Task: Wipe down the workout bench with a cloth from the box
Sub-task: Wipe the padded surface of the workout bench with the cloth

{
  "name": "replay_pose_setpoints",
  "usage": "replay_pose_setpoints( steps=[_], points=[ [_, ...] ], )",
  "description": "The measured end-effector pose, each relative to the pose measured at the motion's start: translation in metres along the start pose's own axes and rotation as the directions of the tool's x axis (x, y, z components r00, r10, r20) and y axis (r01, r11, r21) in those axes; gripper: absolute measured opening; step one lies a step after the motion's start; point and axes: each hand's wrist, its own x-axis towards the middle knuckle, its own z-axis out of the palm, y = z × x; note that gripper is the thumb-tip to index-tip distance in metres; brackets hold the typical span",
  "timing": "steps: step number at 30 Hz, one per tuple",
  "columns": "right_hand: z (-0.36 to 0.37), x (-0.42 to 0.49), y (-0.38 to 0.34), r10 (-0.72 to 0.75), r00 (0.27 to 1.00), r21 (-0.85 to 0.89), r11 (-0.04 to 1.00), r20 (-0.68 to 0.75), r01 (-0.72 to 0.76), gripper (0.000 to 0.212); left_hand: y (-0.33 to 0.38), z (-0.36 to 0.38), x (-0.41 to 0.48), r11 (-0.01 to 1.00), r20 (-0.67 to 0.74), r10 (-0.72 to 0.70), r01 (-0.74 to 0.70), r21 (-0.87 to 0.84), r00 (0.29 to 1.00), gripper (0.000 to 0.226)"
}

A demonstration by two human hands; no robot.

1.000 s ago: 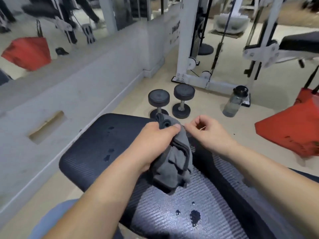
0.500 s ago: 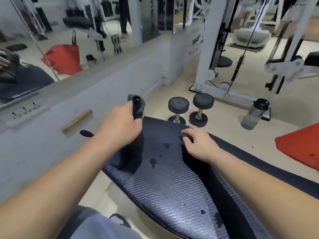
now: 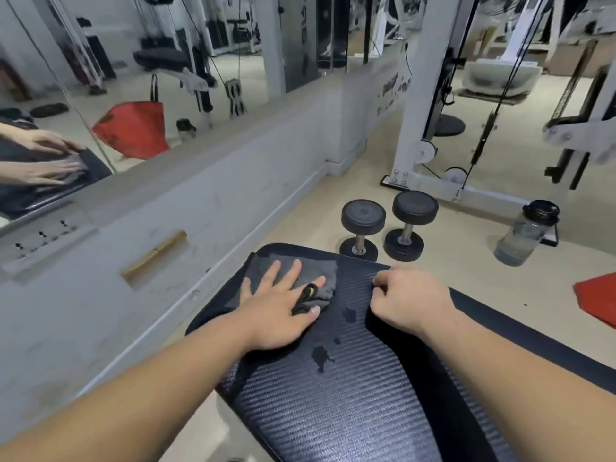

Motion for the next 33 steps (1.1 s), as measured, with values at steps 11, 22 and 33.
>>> replay_pose_setpoints(
  steps=[11,22,33],
  points=[
    [-0.004,0.012,0.036,-0.041,0.991,0.127,0.992,0.126,0.024,0.041,0.008,-0.001,0.007,0.991,-0.094,0.074,-0.084,-0.106,0.993,0.069],
    [-0.002,0.007,0.037,-0.060,0.988,0.112,0.993,0.145,0.044,0.055,0.019,0.010,0.015,0.957,-0.084,0.228,-0.239,-0.167,0.970,0.069],
    [-0.001,0.005,0.040,-0.058,0.988,0.097,0.994,0.140,0.044,0.049,0.019,0.018,-0.053,0.944,0.101,0.320,-0.326,0.048,0.942,0.062]
  ],
)
